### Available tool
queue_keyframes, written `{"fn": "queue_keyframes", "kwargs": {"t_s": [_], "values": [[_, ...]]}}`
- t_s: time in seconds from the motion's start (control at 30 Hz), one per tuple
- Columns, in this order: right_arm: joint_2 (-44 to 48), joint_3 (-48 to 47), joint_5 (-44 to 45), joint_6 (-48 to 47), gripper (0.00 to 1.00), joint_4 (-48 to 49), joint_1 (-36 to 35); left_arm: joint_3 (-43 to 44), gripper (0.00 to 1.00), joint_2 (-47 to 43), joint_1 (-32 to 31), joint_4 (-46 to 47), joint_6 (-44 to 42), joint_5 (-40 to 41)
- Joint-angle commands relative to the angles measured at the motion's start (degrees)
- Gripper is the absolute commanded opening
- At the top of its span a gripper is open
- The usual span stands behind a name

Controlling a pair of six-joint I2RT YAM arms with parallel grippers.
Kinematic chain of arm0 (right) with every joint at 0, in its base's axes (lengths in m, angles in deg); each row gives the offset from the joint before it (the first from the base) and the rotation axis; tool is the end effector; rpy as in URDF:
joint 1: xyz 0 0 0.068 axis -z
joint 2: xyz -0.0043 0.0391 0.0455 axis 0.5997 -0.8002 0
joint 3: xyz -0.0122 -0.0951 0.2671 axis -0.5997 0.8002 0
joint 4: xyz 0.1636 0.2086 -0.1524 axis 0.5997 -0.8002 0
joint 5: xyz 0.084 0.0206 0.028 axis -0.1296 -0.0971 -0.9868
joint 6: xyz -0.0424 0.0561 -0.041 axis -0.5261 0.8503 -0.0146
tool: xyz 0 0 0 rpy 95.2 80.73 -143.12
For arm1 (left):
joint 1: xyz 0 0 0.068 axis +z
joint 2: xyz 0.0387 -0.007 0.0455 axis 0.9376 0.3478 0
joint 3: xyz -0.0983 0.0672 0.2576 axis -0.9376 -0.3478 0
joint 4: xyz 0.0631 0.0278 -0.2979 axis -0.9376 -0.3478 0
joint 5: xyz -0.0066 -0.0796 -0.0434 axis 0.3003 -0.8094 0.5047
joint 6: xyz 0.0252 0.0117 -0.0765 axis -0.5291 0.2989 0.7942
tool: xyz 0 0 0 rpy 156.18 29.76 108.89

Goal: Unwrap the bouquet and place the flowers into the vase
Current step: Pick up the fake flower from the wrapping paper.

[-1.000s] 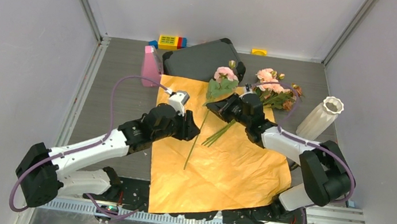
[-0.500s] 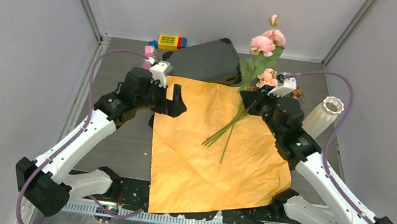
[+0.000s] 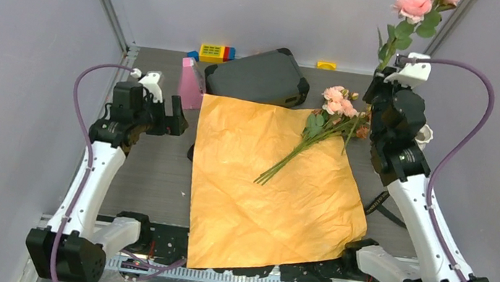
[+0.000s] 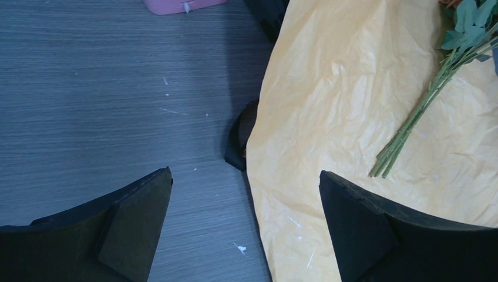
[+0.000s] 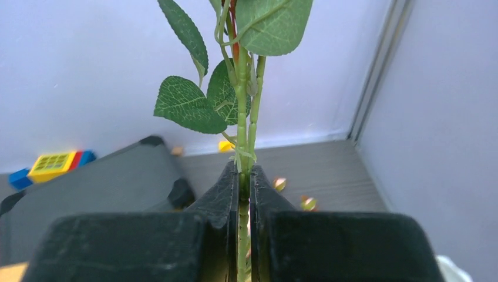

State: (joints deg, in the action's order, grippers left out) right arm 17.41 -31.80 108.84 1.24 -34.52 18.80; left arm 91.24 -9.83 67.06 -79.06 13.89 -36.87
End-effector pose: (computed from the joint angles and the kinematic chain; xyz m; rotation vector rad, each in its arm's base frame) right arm 0.2912 0.0647 0.4556 0.1222 1.4803 -0.0377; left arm 0.2852 -0.0297 0.3168 -0.0611 2.2368 -0.4118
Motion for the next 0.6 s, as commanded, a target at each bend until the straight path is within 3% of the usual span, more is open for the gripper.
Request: {"fn": "queue_keyframes", "kwargs": {"t_s": [0.0, 0.27, 0.57], "values": [[-3.9, -7.3, 3.6, -12.7, 0.00, 13.2, 1.7, -0.8, 1.00, -4.9, 0.2, -1.3, -3.7, 4.8], [-7.9, -14.3, 7.0, -24.8, 0.00, 19.1, 5.4, -1.1, 1.00, -6.4, 0.2, -1.7, -4.3, 6.3], [-9.4, -16.0, 6.5, -23.8, 0.00, 23.8, 15.8, -1.2, 1.00, -6.7, -0.4, -2.2, -4.6, 7.2]]}}
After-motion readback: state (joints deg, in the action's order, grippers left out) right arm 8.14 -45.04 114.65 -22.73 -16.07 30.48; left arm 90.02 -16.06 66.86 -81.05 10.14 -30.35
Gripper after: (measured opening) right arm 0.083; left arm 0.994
